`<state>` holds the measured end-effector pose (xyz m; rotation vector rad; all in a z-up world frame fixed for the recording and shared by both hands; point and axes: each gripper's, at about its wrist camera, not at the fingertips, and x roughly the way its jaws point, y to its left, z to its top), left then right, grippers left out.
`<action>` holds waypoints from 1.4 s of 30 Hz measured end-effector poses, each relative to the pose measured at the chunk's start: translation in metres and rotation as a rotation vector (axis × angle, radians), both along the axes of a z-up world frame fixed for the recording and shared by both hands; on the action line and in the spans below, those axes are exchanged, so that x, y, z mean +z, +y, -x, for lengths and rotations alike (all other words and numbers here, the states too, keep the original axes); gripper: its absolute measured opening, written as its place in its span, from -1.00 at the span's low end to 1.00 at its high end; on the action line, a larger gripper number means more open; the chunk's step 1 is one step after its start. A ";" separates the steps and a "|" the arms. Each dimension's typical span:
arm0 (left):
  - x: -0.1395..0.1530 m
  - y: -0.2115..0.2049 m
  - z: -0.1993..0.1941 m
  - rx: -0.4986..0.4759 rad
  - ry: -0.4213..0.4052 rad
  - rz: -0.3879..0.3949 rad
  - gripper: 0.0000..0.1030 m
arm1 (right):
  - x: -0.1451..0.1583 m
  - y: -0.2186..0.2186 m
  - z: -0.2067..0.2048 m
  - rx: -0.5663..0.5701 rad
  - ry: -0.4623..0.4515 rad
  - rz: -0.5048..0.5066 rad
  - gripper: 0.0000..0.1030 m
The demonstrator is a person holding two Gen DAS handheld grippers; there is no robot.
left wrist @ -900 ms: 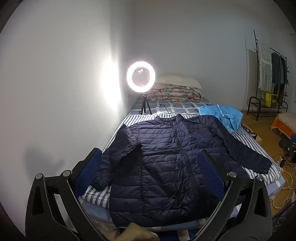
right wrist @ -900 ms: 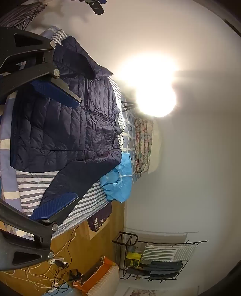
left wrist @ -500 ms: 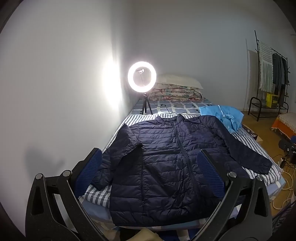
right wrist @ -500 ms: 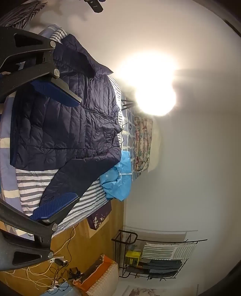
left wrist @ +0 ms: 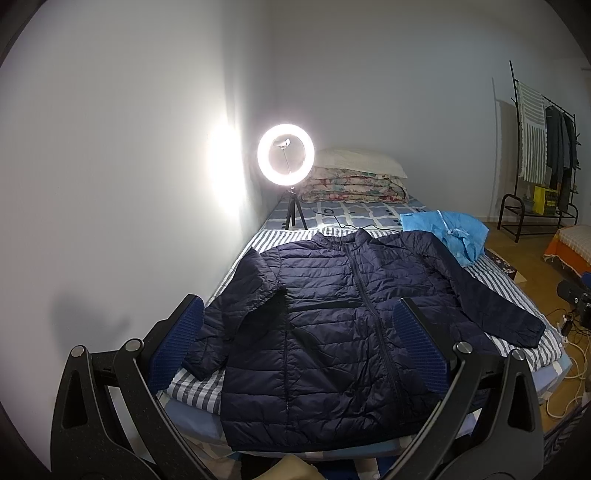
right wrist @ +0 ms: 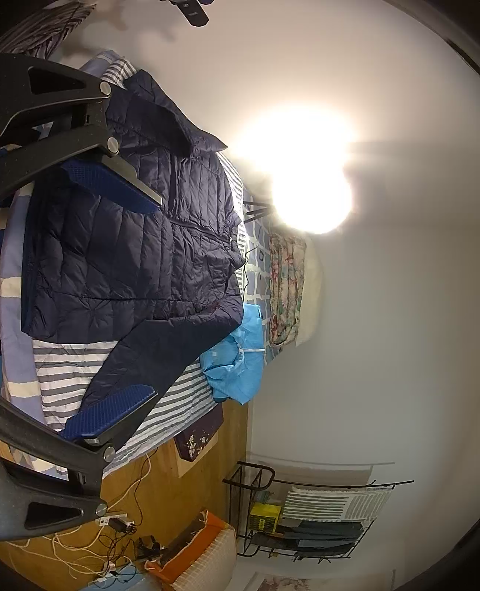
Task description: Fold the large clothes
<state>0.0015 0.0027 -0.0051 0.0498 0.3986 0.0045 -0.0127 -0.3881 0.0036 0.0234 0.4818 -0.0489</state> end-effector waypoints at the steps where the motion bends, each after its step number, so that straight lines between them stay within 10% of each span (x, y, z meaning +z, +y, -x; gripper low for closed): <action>1: 0.001 0.000 0.000 0.001 0.000 0.001 1.00 | 0.000 0.000 0.000 0.000 0.001 -0.003 0.86; 42: 0.011 0.010 -0.008 0.010 -0.007 0.001 1.00 | 0.002 0.012 -0.004 0.014 -0.009 0.018 0.86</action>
